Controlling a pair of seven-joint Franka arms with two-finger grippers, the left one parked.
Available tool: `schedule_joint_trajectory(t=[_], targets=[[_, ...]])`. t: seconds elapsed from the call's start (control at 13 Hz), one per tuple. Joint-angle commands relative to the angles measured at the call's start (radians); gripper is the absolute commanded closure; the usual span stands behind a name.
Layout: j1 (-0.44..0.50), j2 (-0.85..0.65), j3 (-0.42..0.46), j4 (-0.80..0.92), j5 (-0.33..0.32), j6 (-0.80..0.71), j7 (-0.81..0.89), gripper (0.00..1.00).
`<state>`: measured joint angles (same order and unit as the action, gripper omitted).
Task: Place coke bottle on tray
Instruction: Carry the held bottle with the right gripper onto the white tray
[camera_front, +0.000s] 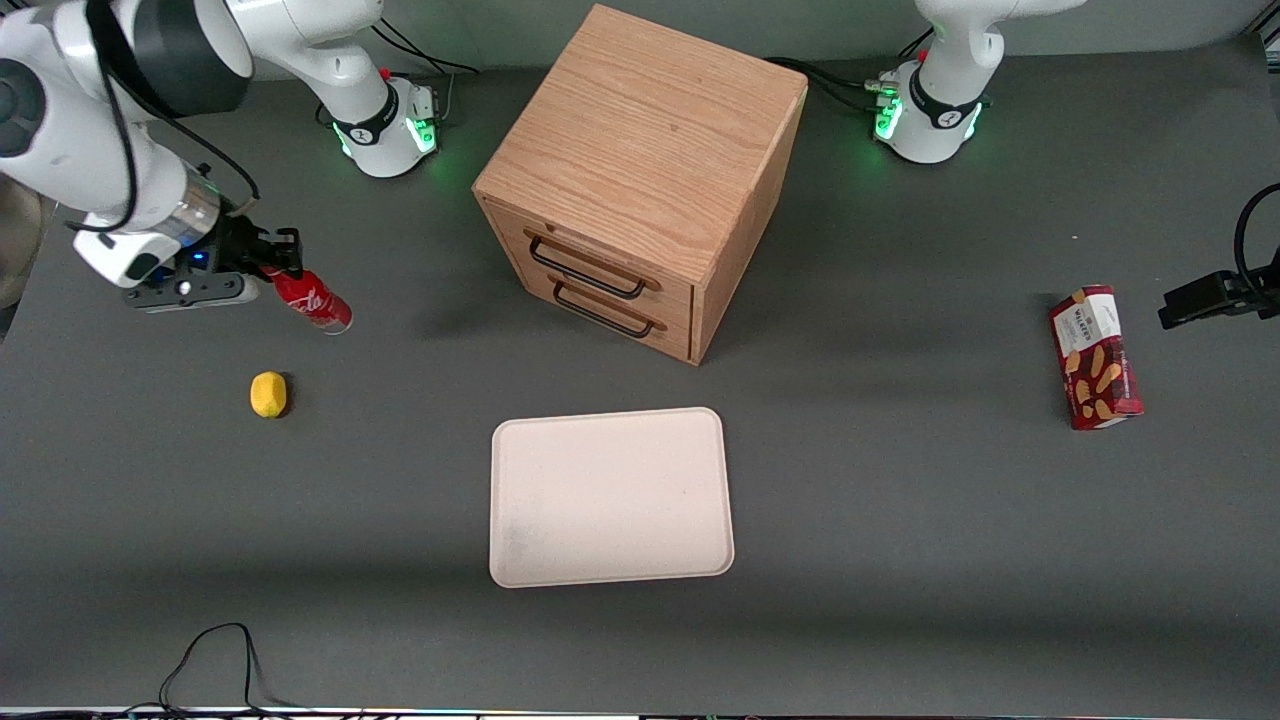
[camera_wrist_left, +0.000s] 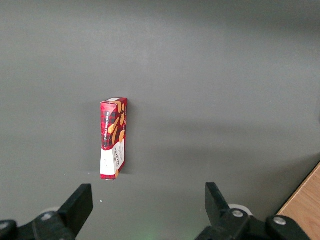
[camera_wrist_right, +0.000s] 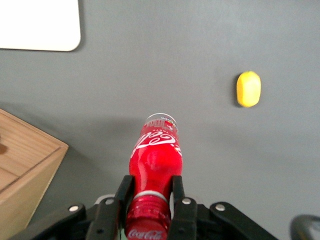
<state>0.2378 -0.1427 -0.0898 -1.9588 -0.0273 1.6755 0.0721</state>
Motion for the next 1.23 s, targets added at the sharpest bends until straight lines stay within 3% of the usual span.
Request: schedule_joint_trajectory(t=[0.0,0.31,0.62,0.85,1.15], targets=[[0.011,0.176,0.01,0.339,0.001,-0.178,0.006,1.0],[0.011,0.412,0.047,0.764,0.02,-0.367,0.014,1.0],[0.003,0.688,0.139,1.093,0.033,-0.359,0.029,1.0],[0.009,0.796,0.215,1.144,0.021,-0.214,0.086,1.0],[0.024,0.896,0.24,1.143,0.009,-0.047,0.086,1.0]])
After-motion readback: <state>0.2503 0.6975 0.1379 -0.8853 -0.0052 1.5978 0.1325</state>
